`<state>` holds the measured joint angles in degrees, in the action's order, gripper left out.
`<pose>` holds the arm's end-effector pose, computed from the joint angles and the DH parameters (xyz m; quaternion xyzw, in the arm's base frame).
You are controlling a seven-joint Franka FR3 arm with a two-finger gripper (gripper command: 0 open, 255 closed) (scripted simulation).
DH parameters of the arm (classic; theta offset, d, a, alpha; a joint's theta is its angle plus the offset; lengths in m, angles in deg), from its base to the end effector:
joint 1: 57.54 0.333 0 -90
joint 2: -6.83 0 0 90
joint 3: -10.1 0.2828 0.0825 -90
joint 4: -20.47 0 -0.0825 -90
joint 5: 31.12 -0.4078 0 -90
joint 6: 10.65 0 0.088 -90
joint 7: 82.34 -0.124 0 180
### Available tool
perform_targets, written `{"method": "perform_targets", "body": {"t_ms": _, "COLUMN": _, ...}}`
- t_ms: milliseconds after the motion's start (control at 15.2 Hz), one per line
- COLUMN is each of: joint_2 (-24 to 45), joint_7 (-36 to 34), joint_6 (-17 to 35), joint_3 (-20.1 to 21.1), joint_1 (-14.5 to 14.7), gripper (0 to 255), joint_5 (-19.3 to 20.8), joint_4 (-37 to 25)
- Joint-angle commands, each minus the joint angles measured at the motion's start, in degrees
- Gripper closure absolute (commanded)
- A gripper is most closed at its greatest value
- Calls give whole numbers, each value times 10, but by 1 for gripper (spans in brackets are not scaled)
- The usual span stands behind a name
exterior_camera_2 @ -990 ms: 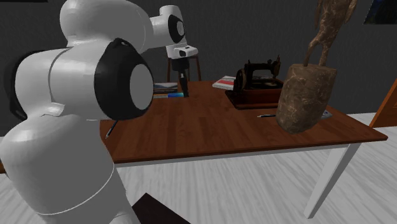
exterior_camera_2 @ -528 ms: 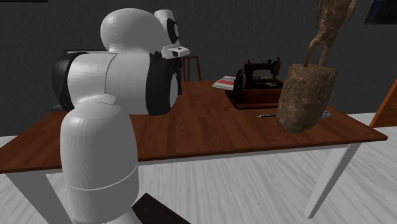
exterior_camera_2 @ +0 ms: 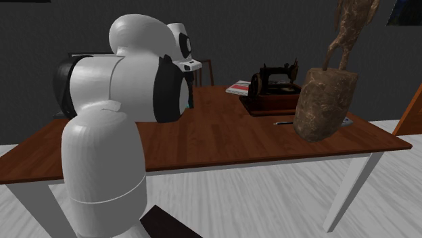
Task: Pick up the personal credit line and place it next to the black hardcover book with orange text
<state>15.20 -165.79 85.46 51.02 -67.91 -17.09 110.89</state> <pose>0.5539 0.2708 0.5138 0.8978 -0.4340 0.0591 0.0446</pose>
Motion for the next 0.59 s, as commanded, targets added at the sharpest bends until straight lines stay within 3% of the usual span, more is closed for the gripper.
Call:
{"method": "perform_targets", "body": {"t_ms": 0, "joint_2": -7, "joint_7": 0, "joint_6": 18, "joint_3": -1, "joint_1": -3, "gripper": 255, "joint_5": -4, "joint_4": 23}}
{"method": "perform_targets", "body": {"t_ms": 528, "joint_2": -8, "joint_7": -3, "joint_6": 37, "joint_3": -1, "joint_1": -5, "gripper": 255, "joint_5": -4, "joint_4": 43}}
